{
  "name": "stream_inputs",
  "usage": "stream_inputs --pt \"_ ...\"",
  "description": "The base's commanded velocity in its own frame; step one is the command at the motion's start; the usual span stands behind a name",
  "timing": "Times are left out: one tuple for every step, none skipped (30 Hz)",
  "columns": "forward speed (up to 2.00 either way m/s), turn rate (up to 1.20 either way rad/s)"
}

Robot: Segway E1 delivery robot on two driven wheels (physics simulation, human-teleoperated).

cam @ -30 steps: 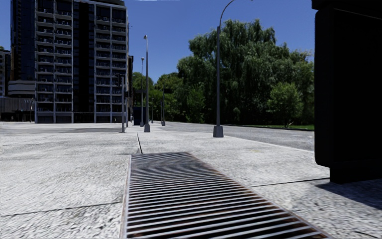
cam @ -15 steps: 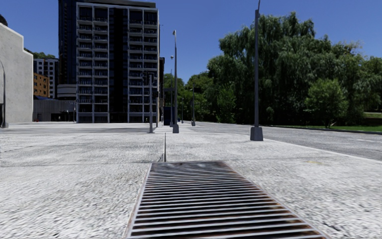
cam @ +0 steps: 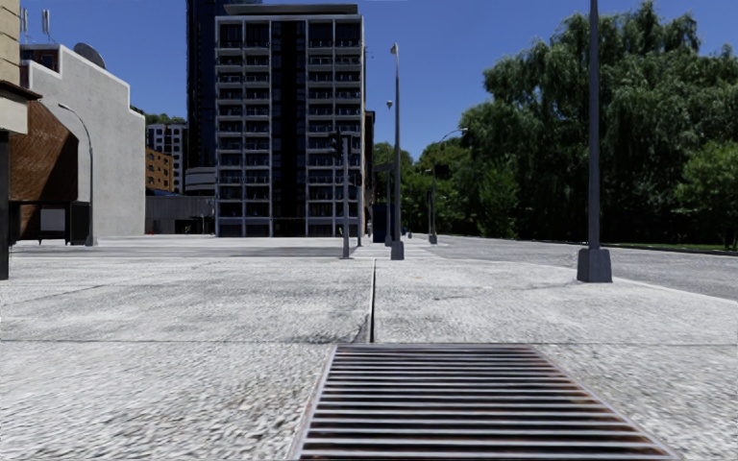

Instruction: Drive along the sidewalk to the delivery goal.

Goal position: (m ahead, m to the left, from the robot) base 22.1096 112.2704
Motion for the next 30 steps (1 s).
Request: stream_inputs --pt "2.0 0.43" --pt "2.0 0.43" --pt "2.0 0.43" --pt "2.0 0.43" --pt "2.0 0.43" --pt "2.0 0.43" --pt "2.0 0.43" --pt "2.0 0.43" --pt "2.0 0.43" --pt "2.0 0.43" --pt "2.0 0.43" --pt "2.0 0.43" --pt "2.0 0.43" --pt "2.0 0.43" --pt "2.0 0.43" --pt "2.0 0.43" --pt "2.0 0.43" --pt "2.0 0.43" --pt "2.0 0.43" --pt "2.0 0.43" --pt "2.0 0.43" --pt "2.0 0.43" --pt "2.0 0.43" --pt "2.0 0.43" --pt "2.0 0.43" --pt "2.0 0.43" --pt "2.0 0.43" --pt "2.0 0.43" --pt "2.0 0.43" --pt "2.0 0.43"
